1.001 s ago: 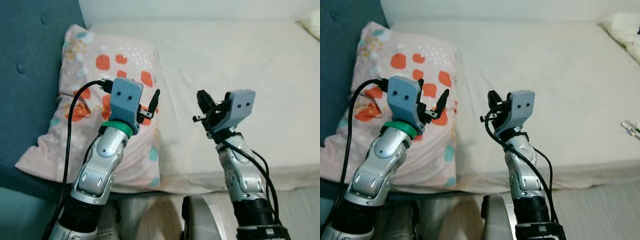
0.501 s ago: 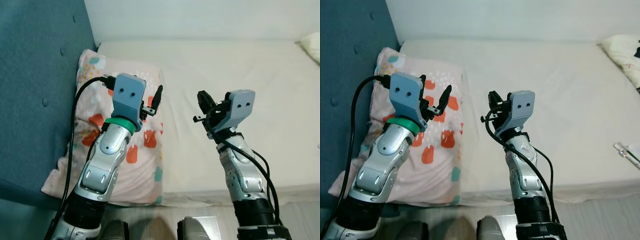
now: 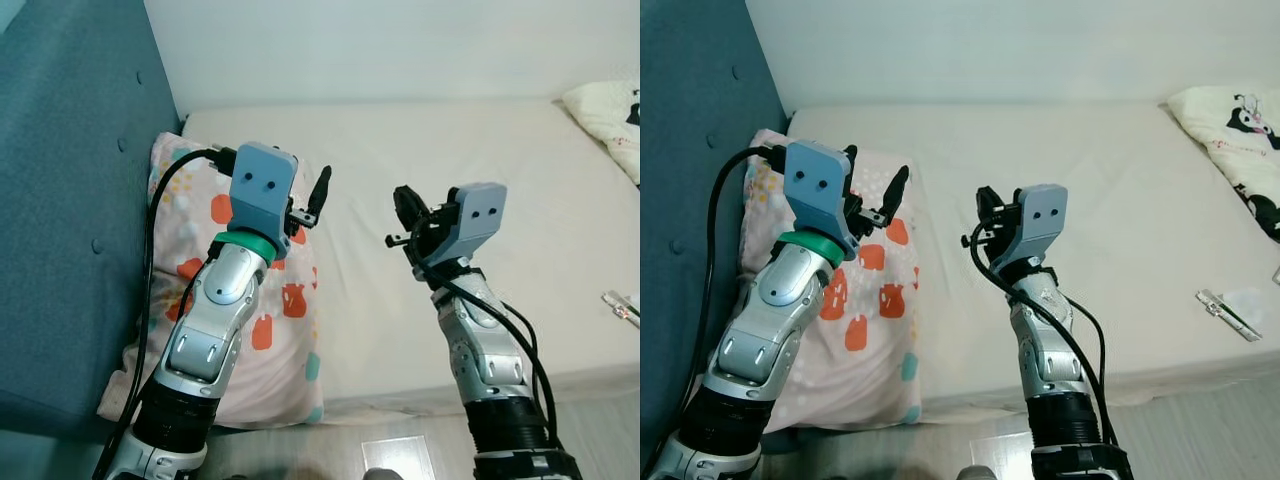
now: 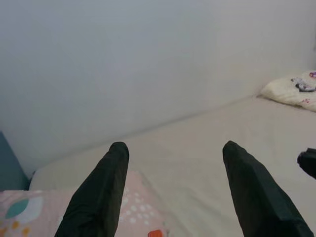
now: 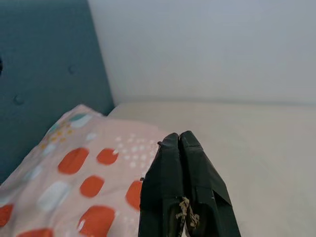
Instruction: Clean up the room
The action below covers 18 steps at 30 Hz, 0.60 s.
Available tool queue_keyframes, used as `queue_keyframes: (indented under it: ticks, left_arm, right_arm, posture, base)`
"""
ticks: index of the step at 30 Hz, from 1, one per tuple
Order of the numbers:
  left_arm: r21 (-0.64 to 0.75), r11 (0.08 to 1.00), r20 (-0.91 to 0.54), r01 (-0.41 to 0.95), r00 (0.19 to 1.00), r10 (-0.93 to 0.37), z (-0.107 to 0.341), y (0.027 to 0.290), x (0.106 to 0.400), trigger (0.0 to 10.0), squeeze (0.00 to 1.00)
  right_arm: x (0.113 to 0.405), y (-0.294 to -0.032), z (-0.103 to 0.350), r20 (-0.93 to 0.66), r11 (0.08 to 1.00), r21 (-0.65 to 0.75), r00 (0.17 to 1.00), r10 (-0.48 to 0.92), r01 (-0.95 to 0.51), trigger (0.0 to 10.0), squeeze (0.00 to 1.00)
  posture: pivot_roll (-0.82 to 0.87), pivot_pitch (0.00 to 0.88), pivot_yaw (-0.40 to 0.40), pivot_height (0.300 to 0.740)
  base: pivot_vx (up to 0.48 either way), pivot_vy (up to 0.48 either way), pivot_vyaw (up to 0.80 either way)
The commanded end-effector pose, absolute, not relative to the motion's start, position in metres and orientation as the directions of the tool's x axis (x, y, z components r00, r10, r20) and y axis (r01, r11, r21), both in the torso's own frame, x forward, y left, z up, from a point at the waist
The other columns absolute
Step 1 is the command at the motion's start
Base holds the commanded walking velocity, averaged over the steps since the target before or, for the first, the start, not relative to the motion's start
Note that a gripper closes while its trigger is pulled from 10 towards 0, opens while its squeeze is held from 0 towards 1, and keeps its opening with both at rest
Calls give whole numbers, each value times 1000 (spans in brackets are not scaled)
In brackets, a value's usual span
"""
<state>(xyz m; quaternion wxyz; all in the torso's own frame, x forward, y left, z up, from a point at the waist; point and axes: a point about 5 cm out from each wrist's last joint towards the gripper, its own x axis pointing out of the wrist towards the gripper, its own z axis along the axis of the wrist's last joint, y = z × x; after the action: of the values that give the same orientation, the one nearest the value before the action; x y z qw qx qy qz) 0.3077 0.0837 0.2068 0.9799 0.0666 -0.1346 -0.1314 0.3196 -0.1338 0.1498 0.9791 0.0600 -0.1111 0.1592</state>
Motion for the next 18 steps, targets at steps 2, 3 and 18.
queue_keyframes:
  ticks: [2,3,18]
  left_arm:
    - [222,945,182,238,942,-280,183,89,305,10000,0]
    - [222,945,182,238,942,-280,183,89,305,10000,0]
    - [265,932,-174,248,963,-207,72,122,286,10000,0]
  right_arm:
    - [313,-133,121,148,932,113,933,327,-345,10000,0]
    - [313,-133,121,148,932,113,933,327,-345,10000,0]
    - [285,-123,25,-217,921,145,896,387,-362,10000,0]
  posture:
    - [42,0,4,740]
    - [42,0,4,740]
    - [78,0,-35,740]
  base:
    - [0,0,0]
    - [0,0,0]
    - [0,0,0]
